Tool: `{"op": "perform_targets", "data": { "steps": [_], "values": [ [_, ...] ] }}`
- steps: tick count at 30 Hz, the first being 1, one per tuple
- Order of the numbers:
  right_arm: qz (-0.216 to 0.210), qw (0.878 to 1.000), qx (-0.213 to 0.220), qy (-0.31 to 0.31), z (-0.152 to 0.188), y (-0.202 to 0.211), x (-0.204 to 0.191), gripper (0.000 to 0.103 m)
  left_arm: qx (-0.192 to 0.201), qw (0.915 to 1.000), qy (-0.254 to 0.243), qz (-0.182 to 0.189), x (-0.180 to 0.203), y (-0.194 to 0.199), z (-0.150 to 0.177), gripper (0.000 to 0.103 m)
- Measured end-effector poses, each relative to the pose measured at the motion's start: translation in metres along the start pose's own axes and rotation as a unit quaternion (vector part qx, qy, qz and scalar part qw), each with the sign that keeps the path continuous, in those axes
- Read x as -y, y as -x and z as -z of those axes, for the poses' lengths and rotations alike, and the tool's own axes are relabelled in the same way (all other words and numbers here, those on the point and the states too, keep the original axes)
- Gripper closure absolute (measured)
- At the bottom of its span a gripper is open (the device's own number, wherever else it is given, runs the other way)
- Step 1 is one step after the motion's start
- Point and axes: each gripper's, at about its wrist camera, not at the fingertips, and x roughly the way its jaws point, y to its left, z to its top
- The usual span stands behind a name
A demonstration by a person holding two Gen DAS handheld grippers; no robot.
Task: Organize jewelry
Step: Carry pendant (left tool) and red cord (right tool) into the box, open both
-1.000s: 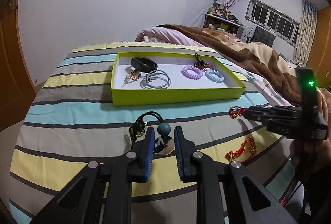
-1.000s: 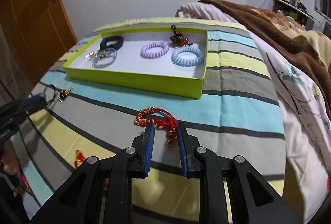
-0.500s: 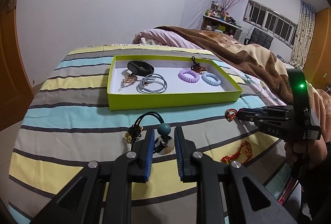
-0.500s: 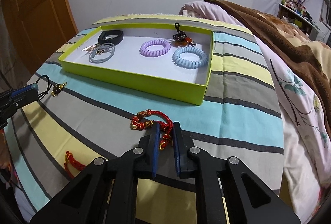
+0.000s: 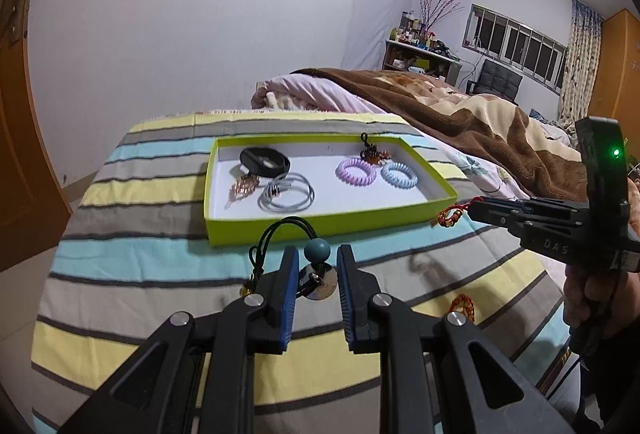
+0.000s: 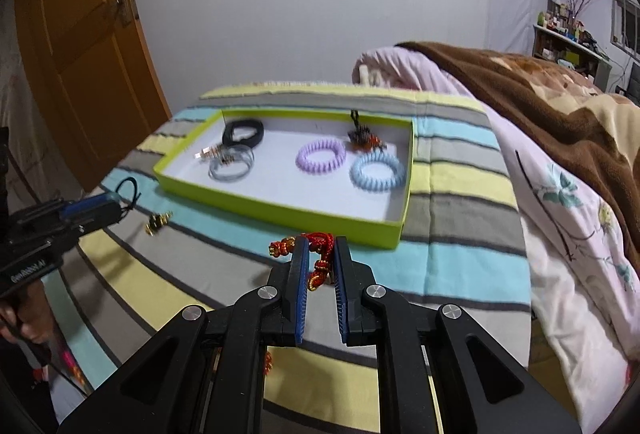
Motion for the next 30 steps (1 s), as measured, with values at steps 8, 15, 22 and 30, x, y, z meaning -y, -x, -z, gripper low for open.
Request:
{"op": "perform_targets", "data": {
  "steps": [8,15,22,30],
  "values": [
    [-0.005,1.000,0.017,-0.008,-0.024,-0.007,0.003,0.091,0.007,0.9998,-0.016,-0.003,0.001,-0.019,-0.023,0.083],
    [-0.003,1.000,0.012,-0.017,-0.045,-0.035,0.015,0.091,0.002,0.9995,-0.031,-0.010,-0.002,-0.047,-0.043,0.083],
    [0.007,1.000,-0.016,-0.019,-0.048,-0.064,0.028,0.091,-0.016,0.9990,-0.033,-0.026,-0.013,-0.077,-0.053,0.083],
    [0.013,0.999,-0.047,-0.023,-0.041,-0.089,0.036,0.091,-0.062,0.9970,-0.022,-0.041,-0.027,-0.106,-0.045,0.083]
  ]
}}
